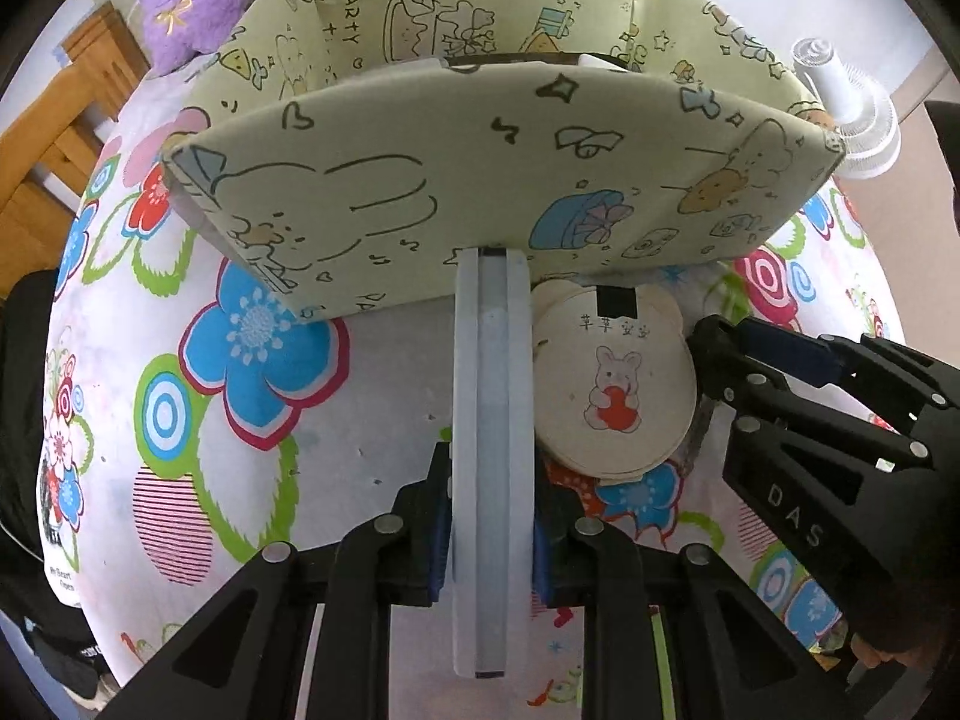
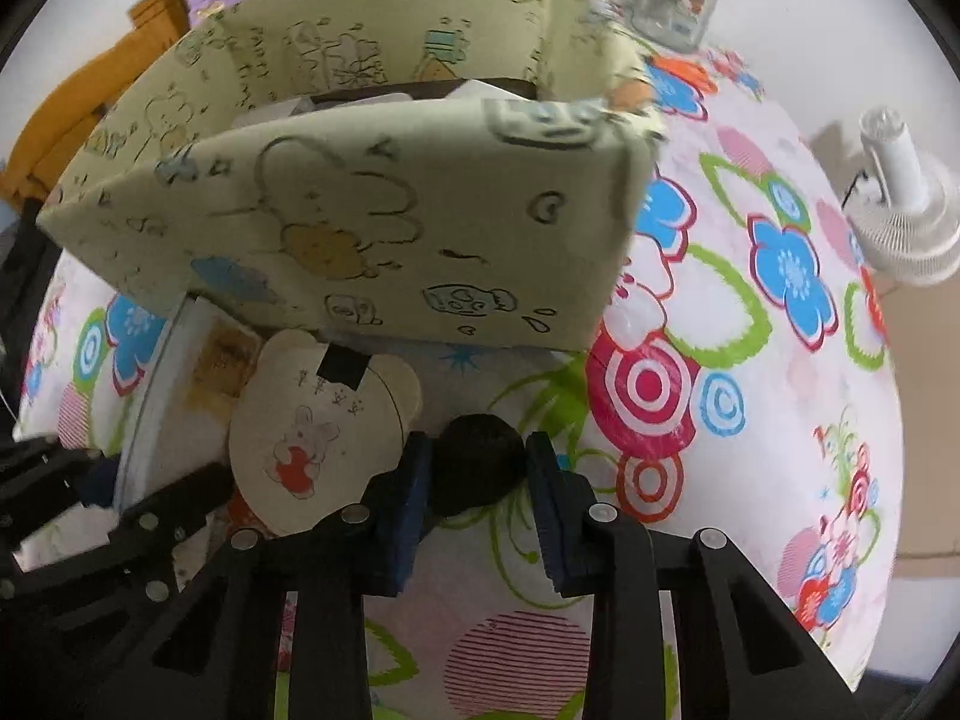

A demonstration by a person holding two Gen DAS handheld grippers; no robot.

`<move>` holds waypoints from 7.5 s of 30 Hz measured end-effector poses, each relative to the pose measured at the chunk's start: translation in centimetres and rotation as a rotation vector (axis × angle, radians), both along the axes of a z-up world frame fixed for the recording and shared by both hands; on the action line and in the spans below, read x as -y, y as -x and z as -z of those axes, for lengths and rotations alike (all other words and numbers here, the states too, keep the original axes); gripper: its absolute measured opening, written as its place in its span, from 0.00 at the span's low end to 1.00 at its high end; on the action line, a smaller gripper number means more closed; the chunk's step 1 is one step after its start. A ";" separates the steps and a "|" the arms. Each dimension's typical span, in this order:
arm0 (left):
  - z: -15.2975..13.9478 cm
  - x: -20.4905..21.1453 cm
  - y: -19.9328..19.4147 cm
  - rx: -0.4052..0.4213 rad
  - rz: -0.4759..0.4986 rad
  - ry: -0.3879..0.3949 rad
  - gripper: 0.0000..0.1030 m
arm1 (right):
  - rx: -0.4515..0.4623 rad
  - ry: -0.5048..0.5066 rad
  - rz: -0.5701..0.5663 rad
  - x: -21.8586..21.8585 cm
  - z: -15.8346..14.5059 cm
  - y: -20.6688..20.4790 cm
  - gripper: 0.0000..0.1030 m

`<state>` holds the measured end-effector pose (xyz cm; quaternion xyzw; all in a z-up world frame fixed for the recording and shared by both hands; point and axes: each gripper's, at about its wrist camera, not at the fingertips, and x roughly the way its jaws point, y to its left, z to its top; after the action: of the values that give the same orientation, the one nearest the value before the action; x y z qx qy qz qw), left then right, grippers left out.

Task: Organize rigid objects
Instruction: 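Lift the remote with the left gripper while the right gripper grasps the black round object, then carry the remote and black object over the box with both grippers, then lower both held objects into the box and open both grippers, then raise both grippers out of the box and pull them back, then move the left gripper down toward the green rounded pad on the table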

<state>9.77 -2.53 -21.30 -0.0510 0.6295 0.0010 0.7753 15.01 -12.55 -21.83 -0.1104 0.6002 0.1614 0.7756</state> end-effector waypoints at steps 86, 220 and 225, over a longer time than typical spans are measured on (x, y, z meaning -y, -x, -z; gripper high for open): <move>-14.4 -1.8 -5.9 0.214 0.026 -0.080 0.19 | 0.149 -0.099 -0.066 -2.1 -15.3 -5.9 0.34; -7.7 2.1 3.3 0.183 -0.020 -0.072 0.90 | 0.108 -0.097 -0.128 2.2 -10.2 1.4 0.88; -7.1 2.7 4.7 0.202 -0.033 -0.037 0.96 | 0.089 -0.084 -0.146 2.6 -8.8 2.6 0.88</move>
<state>5.07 -5.27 -14.18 -0.0466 0.5470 0.0202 0.8356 12.46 -15.12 -13.07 -0.1283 0.5481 0.2373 0.7917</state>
